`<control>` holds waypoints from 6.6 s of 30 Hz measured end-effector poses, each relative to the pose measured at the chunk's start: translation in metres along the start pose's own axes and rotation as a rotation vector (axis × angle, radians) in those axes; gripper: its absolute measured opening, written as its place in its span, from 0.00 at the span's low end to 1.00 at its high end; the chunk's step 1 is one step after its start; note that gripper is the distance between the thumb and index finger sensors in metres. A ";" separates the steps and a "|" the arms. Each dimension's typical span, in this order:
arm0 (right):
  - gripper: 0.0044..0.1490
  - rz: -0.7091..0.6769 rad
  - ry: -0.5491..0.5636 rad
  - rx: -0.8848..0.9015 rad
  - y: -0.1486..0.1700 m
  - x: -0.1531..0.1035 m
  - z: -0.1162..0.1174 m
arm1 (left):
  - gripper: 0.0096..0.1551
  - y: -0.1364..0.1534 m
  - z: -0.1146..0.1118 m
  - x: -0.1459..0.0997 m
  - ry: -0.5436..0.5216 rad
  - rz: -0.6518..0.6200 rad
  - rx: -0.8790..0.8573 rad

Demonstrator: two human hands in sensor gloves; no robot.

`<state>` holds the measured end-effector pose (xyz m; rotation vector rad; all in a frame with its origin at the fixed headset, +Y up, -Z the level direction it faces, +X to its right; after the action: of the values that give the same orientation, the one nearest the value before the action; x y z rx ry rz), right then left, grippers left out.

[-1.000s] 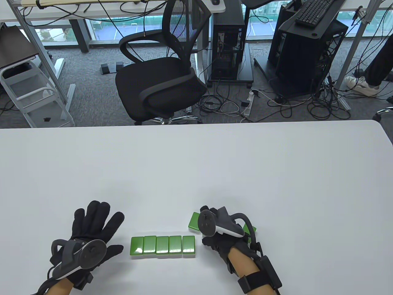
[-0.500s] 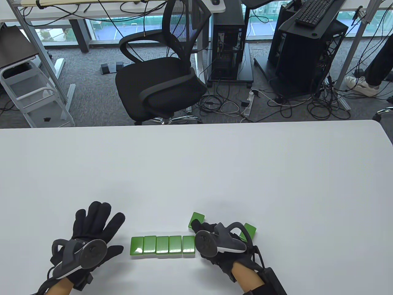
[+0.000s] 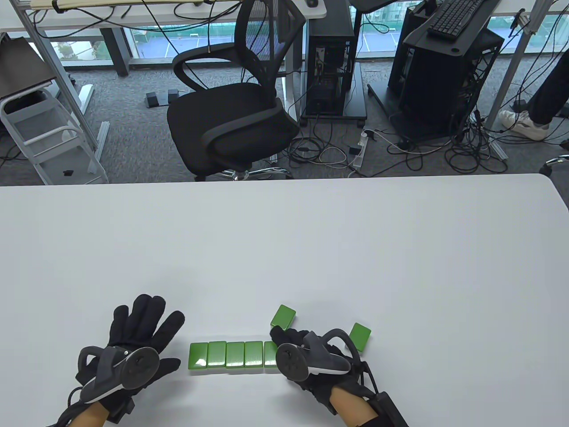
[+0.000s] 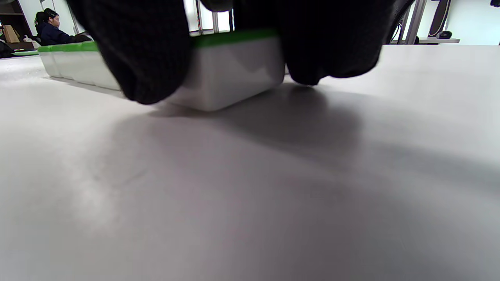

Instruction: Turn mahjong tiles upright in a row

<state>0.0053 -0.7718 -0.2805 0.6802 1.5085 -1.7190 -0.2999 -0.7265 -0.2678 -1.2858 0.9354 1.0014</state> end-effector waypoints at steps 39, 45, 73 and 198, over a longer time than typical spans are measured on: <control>0.43 0.288 -0.189 -0.076 0.019 0.094 -0.015 | 0.54 -0.003 0.001 0.002 0.045 -0.002 0.013; 0.45 0.250 -0.084 -0.078 0.024 0.083 -0.025 | 0.54 -0.002 0.001 0.002 0.043 -0.004 0.011; 0.57 0.027 -0.086 -0.193 0.011 -0.009 -0.006 | 0.54 -0.004 -0.001 0.001 0.054 -0.009 0.004; 0.49 0.113 -0.270 0.104 0.042 -0.020 0.045 | 0.52 -0.067 -0.087 0.045 0.608 -0.070 -0.303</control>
<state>0.0543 -0.8136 -0.2818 0.5487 1.1812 -1.7345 -0.2221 -0.8116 -0.2962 -1.9261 1.2114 0.7192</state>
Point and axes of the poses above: the tracker on the back of each hand, its own y axis roughly to the little-finger side, its own x axis roughly from the wrist to the fingertips, z = x × y, the point moved 3 cm from there along x, roughly from the wrist to the fingertips, and after that the axes turned 3 degrees about -x, right-handed, at the moved point
